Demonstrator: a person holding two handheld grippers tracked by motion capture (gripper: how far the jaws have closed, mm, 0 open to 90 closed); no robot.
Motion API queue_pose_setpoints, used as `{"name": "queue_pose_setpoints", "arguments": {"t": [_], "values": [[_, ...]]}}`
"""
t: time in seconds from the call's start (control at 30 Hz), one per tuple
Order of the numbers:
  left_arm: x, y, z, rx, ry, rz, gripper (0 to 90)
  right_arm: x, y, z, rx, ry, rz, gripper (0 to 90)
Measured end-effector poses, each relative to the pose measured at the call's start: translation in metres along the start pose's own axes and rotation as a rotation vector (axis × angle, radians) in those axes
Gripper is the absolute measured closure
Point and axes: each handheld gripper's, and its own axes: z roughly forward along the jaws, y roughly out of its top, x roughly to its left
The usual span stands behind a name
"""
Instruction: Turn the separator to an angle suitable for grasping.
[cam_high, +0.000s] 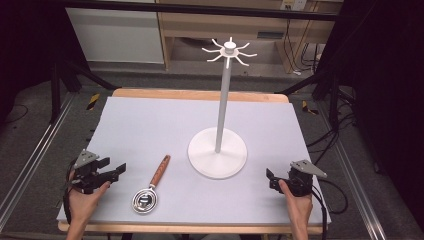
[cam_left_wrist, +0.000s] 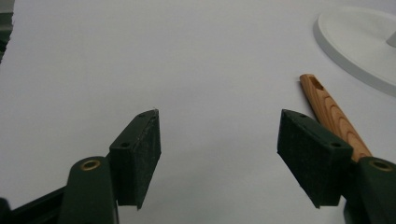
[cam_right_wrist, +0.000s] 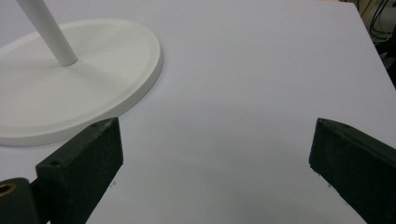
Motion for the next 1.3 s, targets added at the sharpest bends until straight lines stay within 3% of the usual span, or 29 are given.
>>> {"name": "queue_pose_setpoints", "arguments": {"t": [0.1, 0.27, 0.63, 0.7, 0.77, 1.3], "values": [[-0.004, 0.002, -0.001, 0.001, -0.004, 0.003, 30.8, -0.001, 0.0, 0.0, 0.0, -0.006, -0.006, 3.9], [-0.014, 0.007, -0.005, -0.001, -0.045, 0.024, 34.0, -0.001, -0.001, 0.001, 0.006, -0.001, -0.007, 4.1], [-0.033, 0.016, -0.008, 0.025, -0.065, 0.07, 34.2, 0.0, 0.0, 0.003, 0.024, 0.005, -0.02, 4.5], [-0.034, 0.017, -0.008, 0.023, -0.071, 0.065, 34.1, 0.0, 0.001, 0.003, 0.026, 0.006, -0.023, 4.5], [-0.037, 0.02, -0.008, 0.02, -0.111, 0.047, 33.6, 0.001, 0.001, 0.004, 0.027, 0.009, -0.029, 4.8], [-0.056, 0.032, -0.007, 0.03, -0.13, 0.093, 33.2, 0.003, 0.0, 0.004, 0.051, 0.019, -0.037, 5.5]]}}
